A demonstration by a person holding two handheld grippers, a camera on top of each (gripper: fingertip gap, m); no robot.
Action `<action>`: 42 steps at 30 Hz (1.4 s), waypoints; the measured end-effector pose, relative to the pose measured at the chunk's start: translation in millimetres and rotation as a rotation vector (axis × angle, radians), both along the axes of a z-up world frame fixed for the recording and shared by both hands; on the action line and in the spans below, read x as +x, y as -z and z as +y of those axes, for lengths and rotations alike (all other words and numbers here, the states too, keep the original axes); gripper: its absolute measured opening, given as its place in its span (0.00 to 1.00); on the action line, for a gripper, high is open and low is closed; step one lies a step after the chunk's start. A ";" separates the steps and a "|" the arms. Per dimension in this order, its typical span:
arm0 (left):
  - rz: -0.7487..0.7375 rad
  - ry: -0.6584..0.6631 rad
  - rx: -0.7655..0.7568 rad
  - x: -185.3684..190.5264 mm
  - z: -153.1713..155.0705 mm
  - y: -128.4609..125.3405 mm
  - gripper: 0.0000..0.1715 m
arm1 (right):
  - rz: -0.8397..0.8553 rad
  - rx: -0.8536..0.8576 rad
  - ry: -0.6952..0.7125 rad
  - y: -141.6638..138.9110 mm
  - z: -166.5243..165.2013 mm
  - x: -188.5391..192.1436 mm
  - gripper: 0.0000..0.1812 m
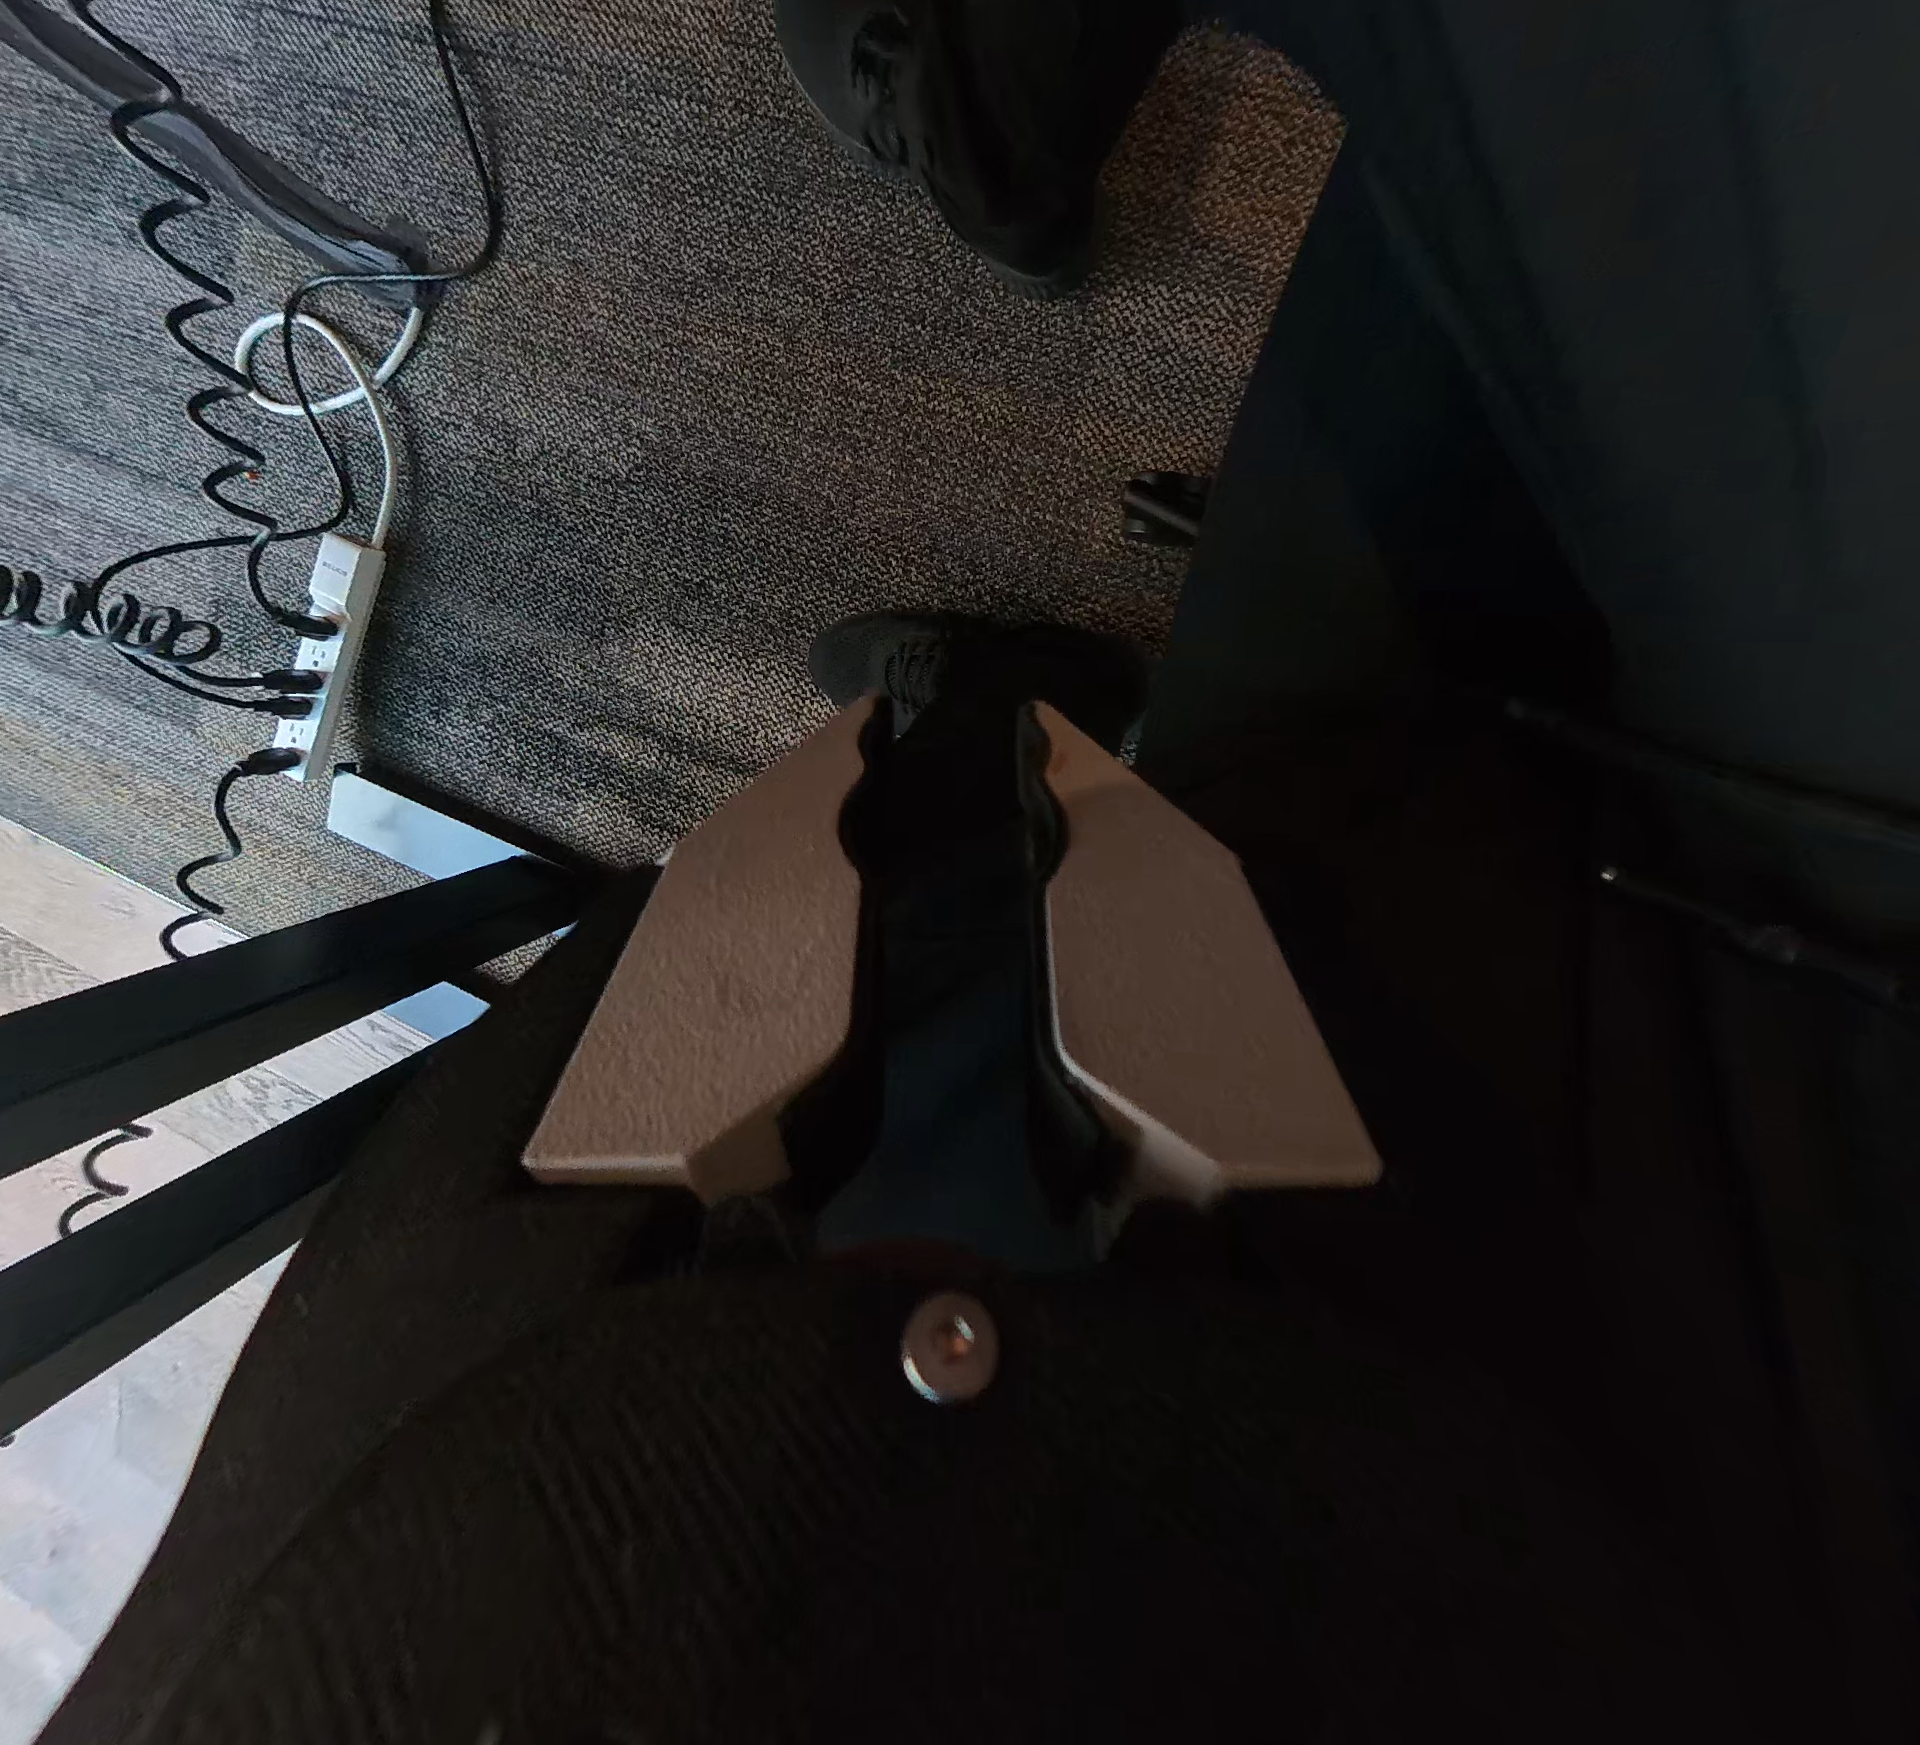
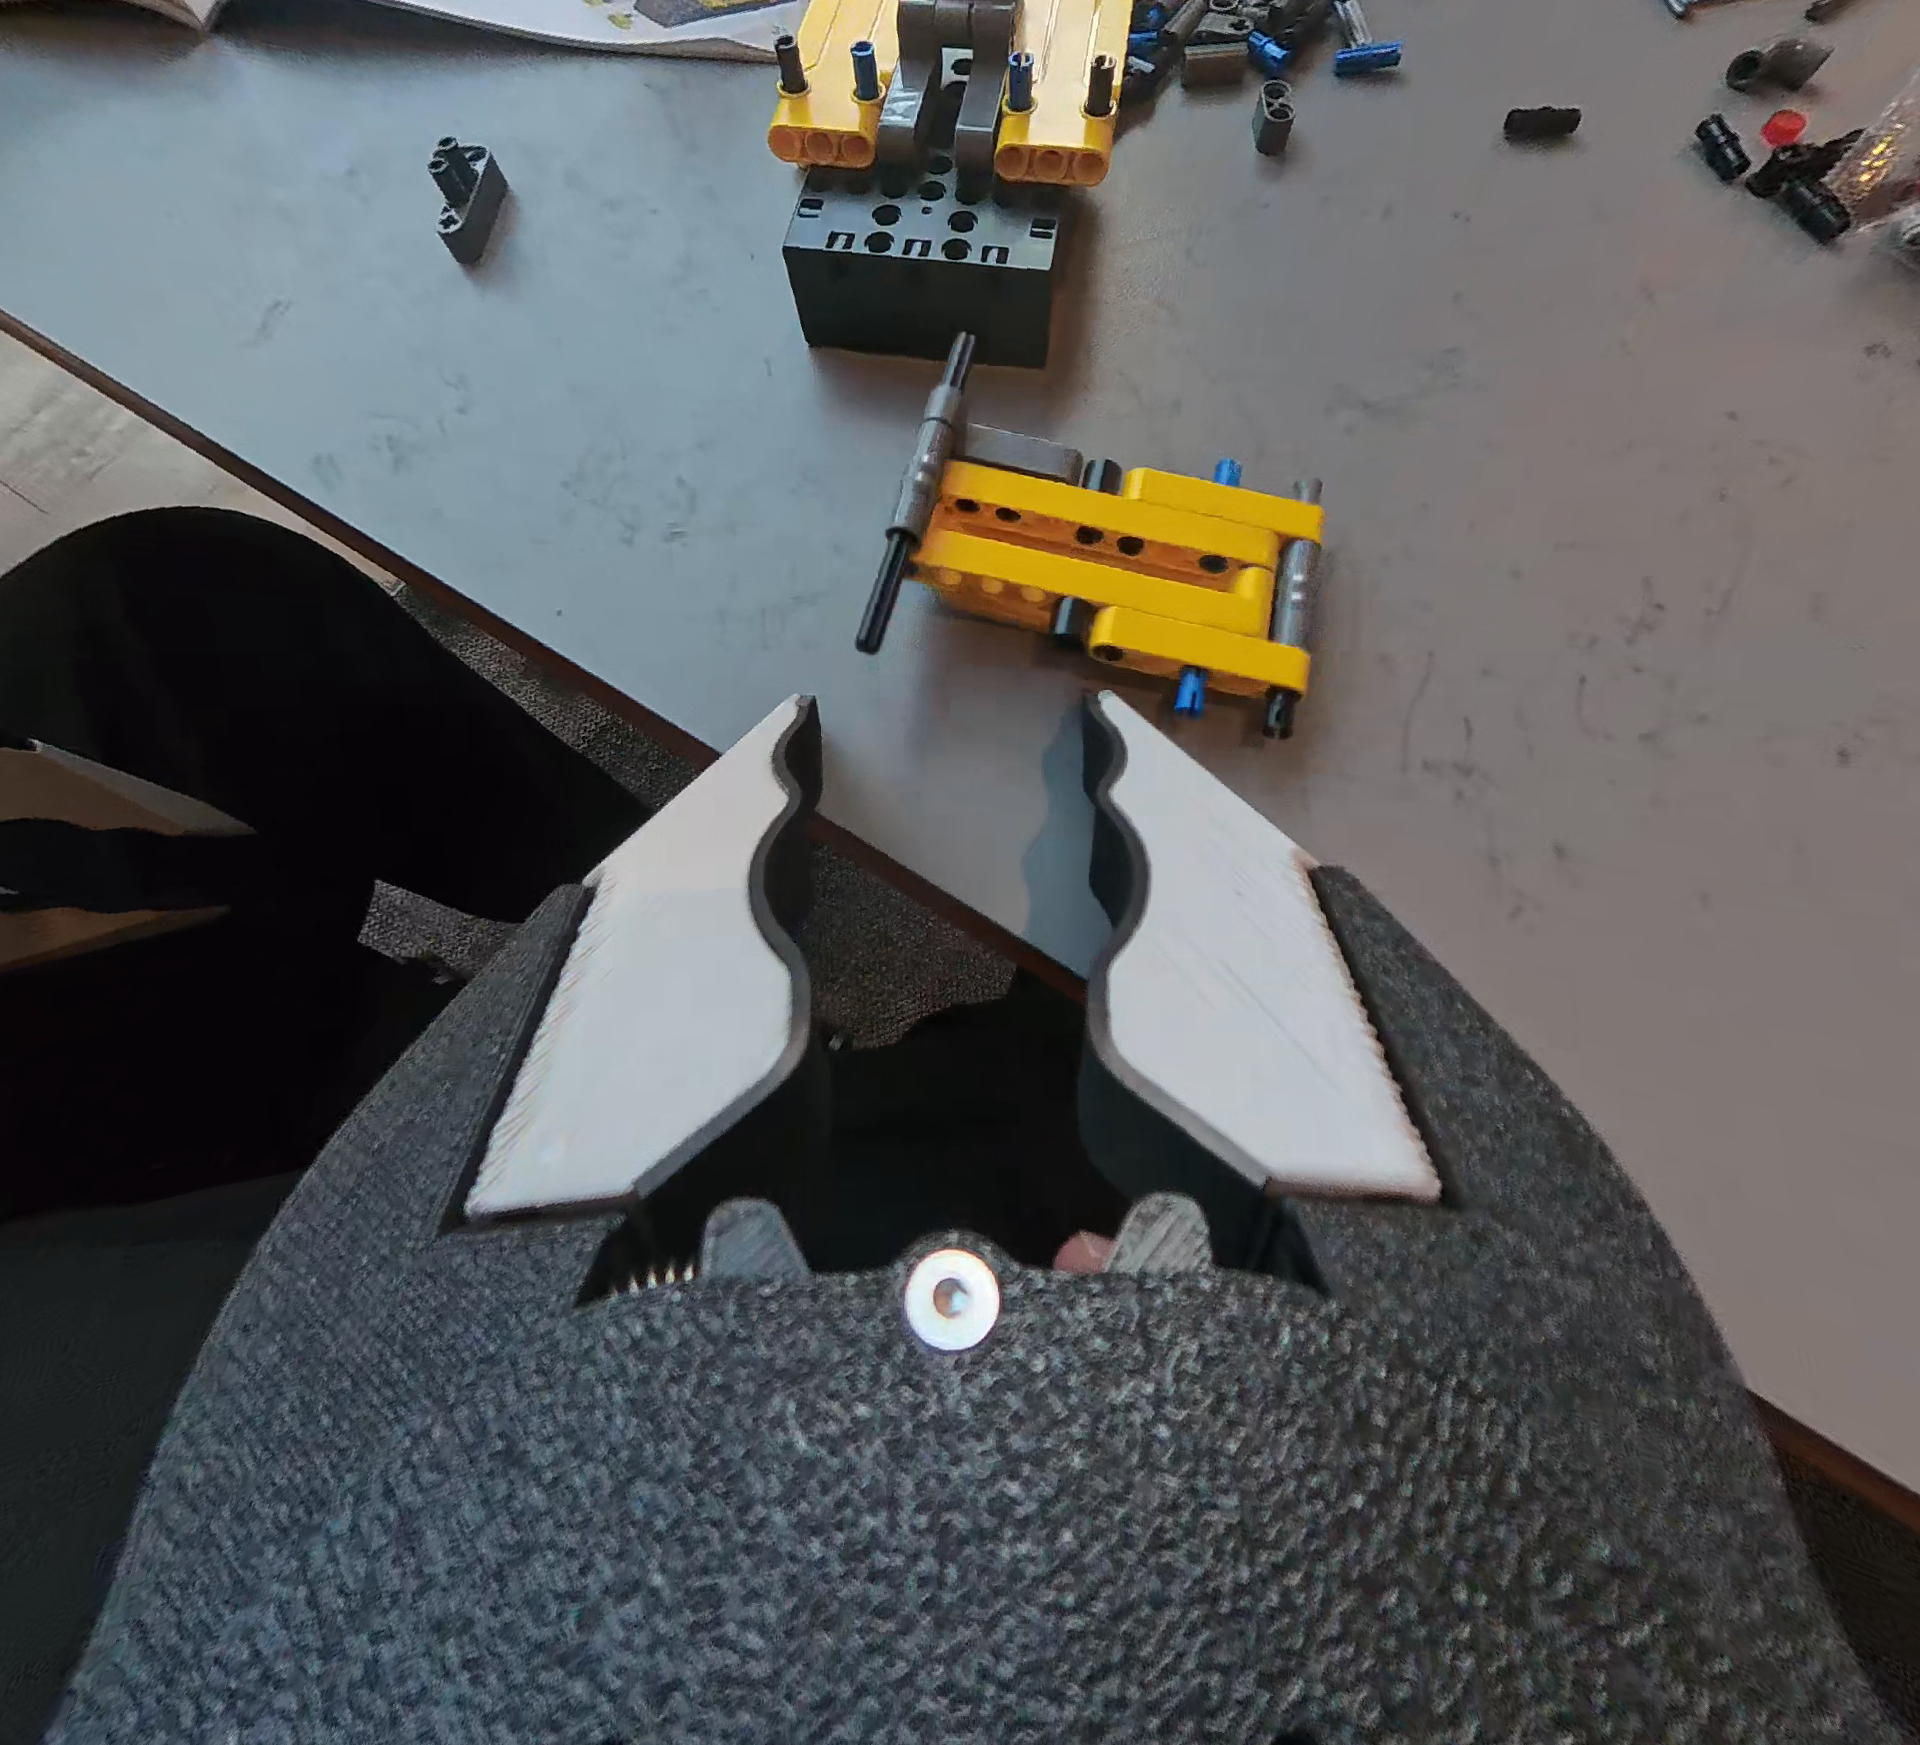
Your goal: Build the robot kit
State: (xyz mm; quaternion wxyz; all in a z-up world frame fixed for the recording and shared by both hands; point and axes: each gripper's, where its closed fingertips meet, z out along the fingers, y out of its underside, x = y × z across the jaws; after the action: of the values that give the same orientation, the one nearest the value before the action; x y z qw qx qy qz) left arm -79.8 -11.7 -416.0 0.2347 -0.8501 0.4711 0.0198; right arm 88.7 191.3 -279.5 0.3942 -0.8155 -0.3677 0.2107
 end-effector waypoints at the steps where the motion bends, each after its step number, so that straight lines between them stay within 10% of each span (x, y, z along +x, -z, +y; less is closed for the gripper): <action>1: 0.000 -0.001 -0.003 -0.1 -0.1 0.6 0.13 | 0.000 -0.002 -0.002 0.5 -0.2 -0.2 0.28; 24: 0.003 -0.010 -0.023 0.8 -2.4 4.5 0.13 | 0.020 0.006 -0.019 -4.9 -4.4 -1.7 0.29; 42: 0.005 -0.013 -0.015 -3.0 -2.0 3.2 0.13 | 0.155 0.226 -0.045 -59.4 -7.5 -8.6 0.25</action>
State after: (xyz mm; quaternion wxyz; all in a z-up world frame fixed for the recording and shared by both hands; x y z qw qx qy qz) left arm -82.9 -13.8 -419.2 0.2270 -0.8547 0.4664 0.0200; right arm 80.2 183.9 -220.1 0.5060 -0.7386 -0.3757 0.2393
